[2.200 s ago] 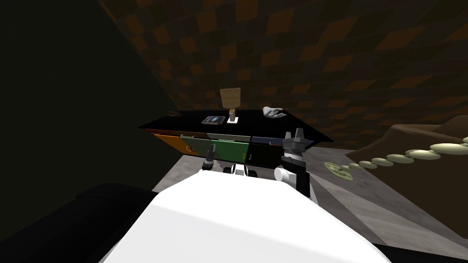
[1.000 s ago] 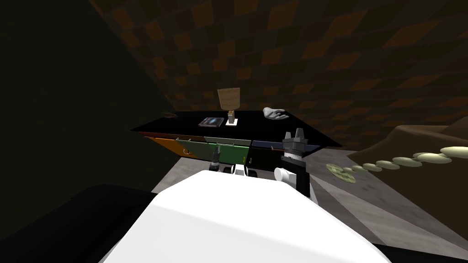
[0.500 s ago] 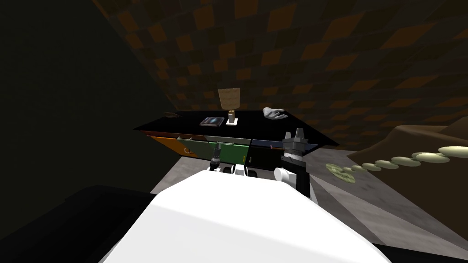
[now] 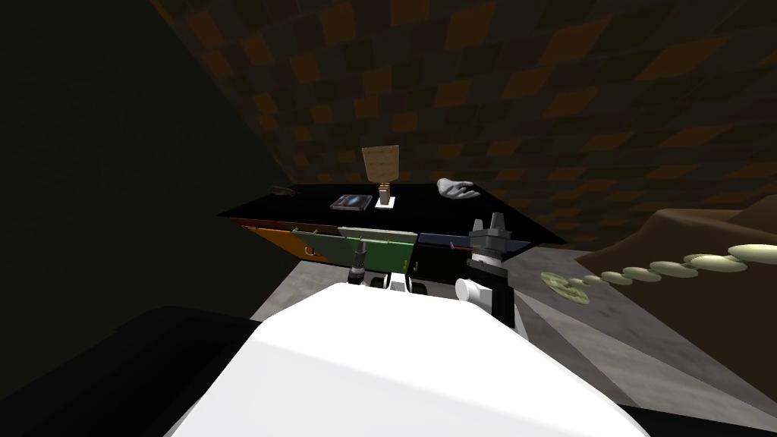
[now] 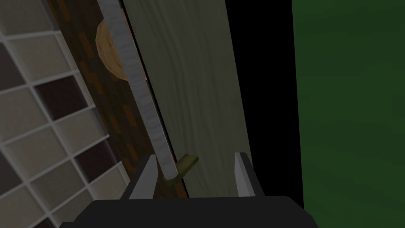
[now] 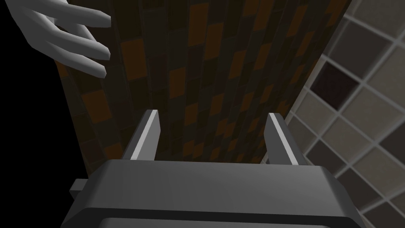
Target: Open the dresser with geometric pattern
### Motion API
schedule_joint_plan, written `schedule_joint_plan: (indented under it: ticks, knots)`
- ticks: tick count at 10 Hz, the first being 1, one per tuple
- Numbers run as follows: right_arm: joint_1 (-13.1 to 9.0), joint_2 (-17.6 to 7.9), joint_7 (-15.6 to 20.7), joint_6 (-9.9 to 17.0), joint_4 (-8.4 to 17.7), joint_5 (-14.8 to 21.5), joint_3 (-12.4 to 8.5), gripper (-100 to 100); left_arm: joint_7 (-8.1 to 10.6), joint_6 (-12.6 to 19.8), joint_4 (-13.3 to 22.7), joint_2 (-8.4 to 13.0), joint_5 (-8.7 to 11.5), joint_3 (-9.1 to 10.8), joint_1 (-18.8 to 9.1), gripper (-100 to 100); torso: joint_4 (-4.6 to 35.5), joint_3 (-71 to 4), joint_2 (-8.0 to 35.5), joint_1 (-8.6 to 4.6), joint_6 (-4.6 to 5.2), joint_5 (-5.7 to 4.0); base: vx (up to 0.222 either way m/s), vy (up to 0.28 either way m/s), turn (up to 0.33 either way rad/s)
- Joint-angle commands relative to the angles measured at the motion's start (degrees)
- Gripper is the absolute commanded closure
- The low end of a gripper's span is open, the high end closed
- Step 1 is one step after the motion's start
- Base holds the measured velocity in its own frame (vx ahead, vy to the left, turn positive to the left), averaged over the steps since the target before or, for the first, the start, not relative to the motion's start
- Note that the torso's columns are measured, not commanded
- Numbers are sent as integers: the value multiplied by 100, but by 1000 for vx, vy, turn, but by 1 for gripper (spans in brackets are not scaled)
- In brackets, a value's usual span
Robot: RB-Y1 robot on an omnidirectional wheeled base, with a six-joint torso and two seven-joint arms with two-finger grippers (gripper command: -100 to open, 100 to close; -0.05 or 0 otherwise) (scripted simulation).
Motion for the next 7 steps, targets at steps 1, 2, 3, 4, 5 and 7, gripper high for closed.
schedule_joint_plan:
  ticks: [1, 2, 3, 4, 5, 7]
  knots:
    - [0, 0, 0, 0, 0, 0, 0, 0, -26, -320, 164, -11, -16, -12, 136, 100, -7, -3, -7, 5, 1, 5, 25, 2, -19]
    - [0, 0, 0, 0, 0, 0, 0, 0, -31, -398, 199, -16, -20, -16, 182, 100, -14, -6, -15, 12, -2, 9, 23, 4, -8]
    - [0, 0, 0, 0, 0, 0, 0, 0, -12, -324, 156, -4, -9, -5, 129, 100, -15, -11, -22, 17, 0, 12, 7, 1, -1]
    - [0, 0, 0, 0, 0, 0, 0, 0, 22, -110, 1, 21, -7, -10, 65, 100, -10, -10, -17, 19, -2, 9, -95, -19, 41]
    - [-1, 0, 0, 0, 0, 0, 0, 0, 35, -31, -54, 31, -5, -11, 42, 100, -1, 7, 15, 12, -3, 7, -172, 13, 36]
    - [-3, 0, 0, 1, 1, 0, 0, 0, 76, 204, -217, 59, -1, -15, -28, 100, 2, 11, 15, 23, -2, 10, -177, -8, 20]
